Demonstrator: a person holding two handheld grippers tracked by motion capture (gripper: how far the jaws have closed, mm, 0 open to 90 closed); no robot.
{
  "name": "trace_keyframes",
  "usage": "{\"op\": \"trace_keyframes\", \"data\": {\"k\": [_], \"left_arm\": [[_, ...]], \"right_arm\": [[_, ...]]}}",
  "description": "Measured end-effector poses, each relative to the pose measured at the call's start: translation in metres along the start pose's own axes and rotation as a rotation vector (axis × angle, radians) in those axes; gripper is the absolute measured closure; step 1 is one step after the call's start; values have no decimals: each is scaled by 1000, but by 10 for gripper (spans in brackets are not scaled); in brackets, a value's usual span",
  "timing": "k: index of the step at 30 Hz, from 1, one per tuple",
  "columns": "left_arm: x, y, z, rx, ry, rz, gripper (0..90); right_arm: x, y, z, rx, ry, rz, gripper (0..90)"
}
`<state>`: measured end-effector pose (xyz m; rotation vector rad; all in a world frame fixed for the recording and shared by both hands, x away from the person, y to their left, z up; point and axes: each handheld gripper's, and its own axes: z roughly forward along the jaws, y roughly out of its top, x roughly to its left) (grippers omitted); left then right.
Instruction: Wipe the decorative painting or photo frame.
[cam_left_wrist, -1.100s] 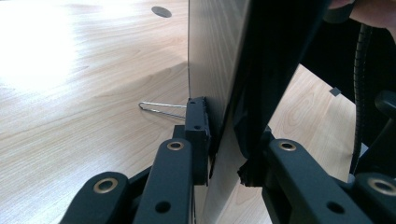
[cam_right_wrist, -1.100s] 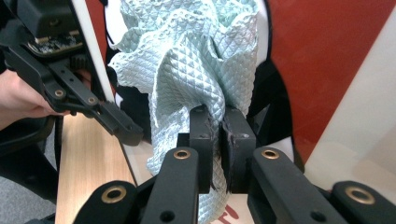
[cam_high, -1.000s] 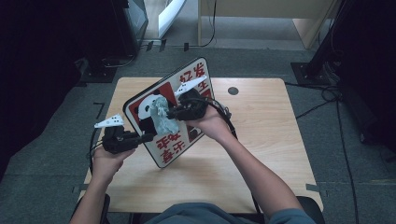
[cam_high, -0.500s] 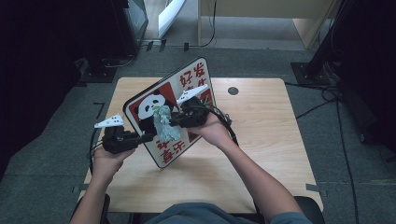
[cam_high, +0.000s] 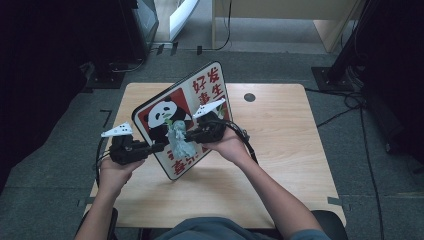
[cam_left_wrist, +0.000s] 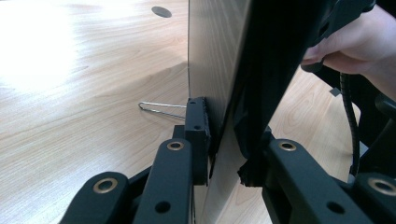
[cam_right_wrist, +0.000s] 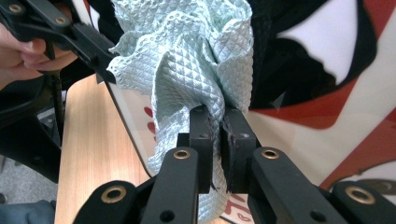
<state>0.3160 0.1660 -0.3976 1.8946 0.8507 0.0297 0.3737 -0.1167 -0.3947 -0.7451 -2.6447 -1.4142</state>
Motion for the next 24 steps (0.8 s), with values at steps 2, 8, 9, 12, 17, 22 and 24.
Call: {"op": "trace_keyframes", "data": {"k": [2, 8, 9, 12, 17, 22, 24], "left_arm": [[0, 0, 0, 0, 0, 0, 778], [0, 0, 0, -1, 0, -2, 778], [0, 0, 0, -2, 0, -2, 778], [0, 0, 0, -2, 0, -3, 778], [0, 0, 0, -1, -1, -2, 778], [0, 0, 0, -3, -2, -4, 778], [0, 0, 0, -4, -2, -2, 777]], "right_arm": [[-1, -4, 2, 1, 5, 6, 844], [-3, -14, 6, 3, 14, 8, 844], [-3, -16, 7, 4, 14, 10, 844], [-5, -22, 9, 4, 20, 11, 843], [-6, -33, 14, 15, 20, 20, 842], [-9, -47, 20, 39, 15, 41, 842], [-9, -49, 21, 45, 14, 46, 842]]}}
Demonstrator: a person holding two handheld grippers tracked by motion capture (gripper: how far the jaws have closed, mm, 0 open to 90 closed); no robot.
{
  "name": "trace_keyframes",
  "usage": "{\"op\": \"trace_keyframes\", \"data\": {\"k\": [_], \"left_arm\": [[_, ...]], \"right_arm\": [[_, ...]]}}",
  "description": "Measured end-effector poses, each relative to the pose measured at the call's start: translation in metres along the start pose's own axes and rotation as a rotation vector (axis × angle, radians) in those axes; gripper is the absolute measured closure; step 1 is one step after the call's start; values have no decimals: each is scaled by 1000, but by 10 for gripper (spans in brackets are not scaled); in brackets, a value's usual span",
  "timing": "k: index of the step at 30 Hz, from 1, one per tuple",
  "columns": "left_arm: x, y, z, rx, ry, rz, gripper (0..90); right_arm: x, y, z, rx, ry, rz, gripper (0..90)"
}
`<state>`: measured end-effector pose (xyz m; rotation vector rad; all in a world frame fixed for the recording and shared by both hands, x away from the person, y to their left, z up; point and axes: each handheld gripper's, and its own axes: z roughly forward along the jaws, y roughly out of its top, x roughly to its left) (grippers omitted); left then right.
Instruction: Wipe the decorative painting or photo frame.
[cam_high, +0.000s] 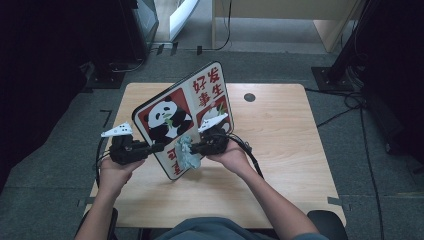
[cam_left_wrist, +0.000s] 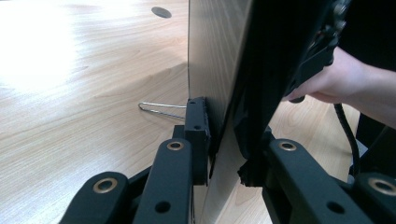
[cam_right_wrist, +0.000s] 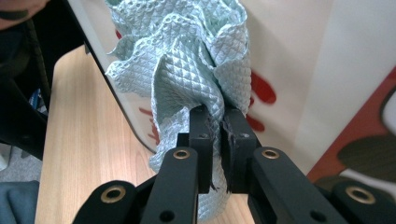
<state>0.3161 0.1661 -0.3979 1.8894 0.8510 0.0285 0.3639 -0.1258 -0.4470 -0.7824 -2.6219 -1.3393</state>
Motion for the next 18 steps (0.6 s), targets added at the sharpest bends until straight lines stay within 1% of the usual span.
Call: {"op": "trace_keyframes", "data": {"k": [8, 11, 14, 16, 18], "left_arm": [[0, 0, 0, -1, 0, -5, 777], [0, 0, 0, 0, 0, -5, 776], [-1, 0, 0, -1, 2, -2, 774], [-1, 0, 0, -3, 5, 0, 773], [-1, 0, 0, -4, 4, -2, 771]], "right_arm": [[-4, -15, 9, 41, -1, 17, 843], [-3, -15, 10, 55, -6, 16, 843], [-3, -14, 8, 62, 1, 32, 843], [-3, -13, 7, 63, 7, 39, 844], [-2, -11, 4, 52, 10, 37, 844]]}}
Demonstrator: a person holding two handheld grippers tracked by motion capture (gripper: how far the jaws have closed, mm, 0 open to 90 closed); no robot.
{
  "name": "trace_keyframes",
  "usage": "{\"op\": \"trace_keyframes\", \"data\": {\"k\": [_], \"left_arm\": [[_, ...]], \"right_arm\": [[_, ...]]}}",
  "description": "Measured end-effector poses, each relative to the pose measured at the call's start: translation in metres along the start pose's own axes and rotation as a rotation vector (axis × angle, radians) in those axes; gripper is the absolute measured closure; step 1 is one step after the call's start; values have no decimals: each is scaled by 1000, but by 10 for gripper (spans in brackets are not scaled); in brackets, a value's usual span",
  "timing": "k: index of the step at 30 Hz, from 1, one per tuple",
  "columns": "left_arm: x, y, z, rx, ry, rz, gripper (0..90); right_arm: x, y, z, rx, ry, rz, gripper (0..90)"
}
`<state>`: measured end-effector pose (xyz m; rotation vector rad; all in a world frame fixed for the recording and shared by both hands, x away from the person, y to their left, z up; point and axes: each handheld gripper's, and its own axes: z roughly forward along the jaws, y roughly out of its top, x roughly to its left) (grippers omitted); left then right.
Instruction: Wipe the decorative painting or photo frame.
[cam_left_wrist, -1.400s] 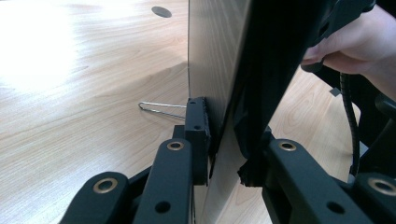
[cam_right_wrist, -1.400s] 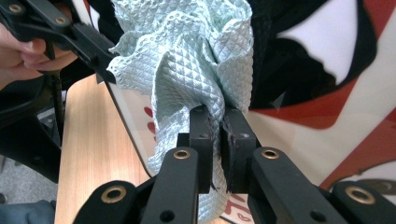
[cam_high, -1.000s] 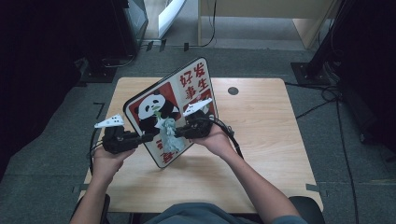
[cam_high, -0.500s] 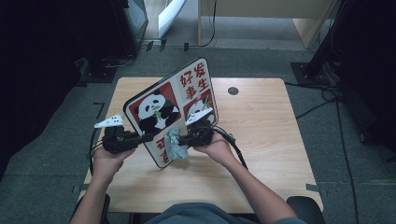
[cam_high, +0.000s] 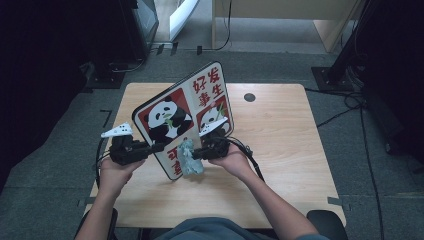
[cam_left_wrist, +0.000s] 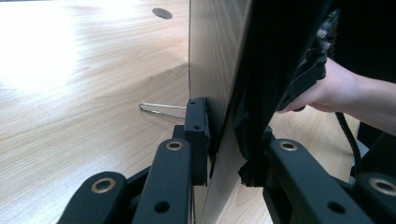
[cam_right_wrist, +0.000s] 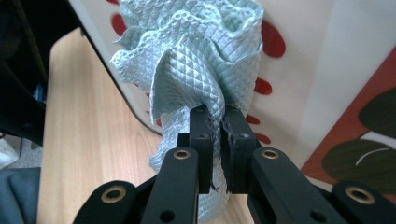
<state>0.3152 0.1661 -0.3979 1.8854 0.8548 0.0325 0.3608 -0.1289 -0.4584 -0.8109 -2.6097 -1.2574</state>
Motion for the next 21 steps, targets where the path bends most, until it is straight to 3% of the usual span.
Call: {"op": "trace_keyframes", "data": {"k": [10, 21], "left_arm": [[1, 0, -4, -1, -11, -11, 733], [-1, -3, -16, -3, -7, -3, 730]], "right_arm": [[11, 23, -23, -66, -4, -22, 845], [34, 73, -50, -94, -10, -90, 845]]}}
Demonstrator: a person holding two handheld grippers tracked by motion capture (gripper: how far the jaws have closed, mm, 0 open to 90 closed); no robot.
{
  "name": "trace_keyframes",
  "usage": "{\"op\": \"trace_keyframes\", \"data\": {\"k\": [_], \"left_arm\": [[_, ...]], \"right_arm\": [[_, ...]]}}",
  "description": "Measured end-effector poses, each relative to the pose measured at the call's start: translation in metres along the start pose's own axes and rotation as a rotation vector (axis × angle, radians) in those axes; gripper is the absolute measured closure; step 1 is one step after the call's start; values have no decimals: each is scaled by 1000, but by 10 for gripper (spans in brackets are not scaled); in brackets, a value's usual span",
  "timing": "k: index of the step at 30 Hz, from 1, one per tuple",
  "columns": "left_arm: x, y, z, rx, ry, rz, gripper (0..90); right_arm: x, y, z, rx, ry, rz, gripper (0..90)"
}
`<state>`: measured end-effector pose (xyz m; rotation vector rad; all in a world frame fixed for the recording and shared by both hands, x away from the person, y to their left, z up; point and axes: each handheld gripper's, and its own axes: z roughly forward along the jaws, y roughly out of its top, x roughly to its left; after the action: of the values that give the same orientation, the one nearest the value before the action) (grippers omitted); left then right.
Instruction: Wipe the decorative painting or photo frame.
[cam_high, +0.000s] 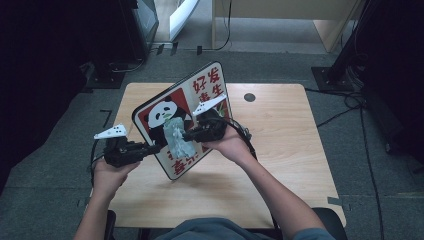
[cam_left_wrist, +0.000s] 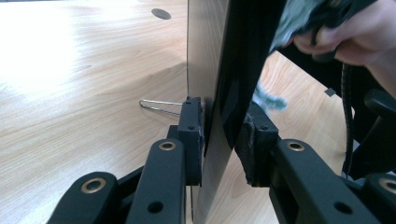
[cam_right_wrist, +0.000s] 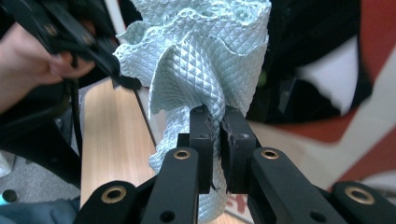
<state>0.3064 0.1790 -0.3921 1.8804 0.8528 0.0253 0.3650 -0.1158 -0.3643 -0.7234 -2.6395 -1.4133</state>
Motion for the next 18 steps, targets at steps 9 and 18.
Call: {"op": "trace_keyframes", "data": {"k": [9, 18], "left_arm": [[-2, -7, -13, -11, 13, 1, 743], [-1, -14, -30, -32, 11, -17, 781]], "right_arm": [[14, 42, -8, -21, 14, -53, 845], [26, 72, -6, -23, 36, -109, 844]]}}
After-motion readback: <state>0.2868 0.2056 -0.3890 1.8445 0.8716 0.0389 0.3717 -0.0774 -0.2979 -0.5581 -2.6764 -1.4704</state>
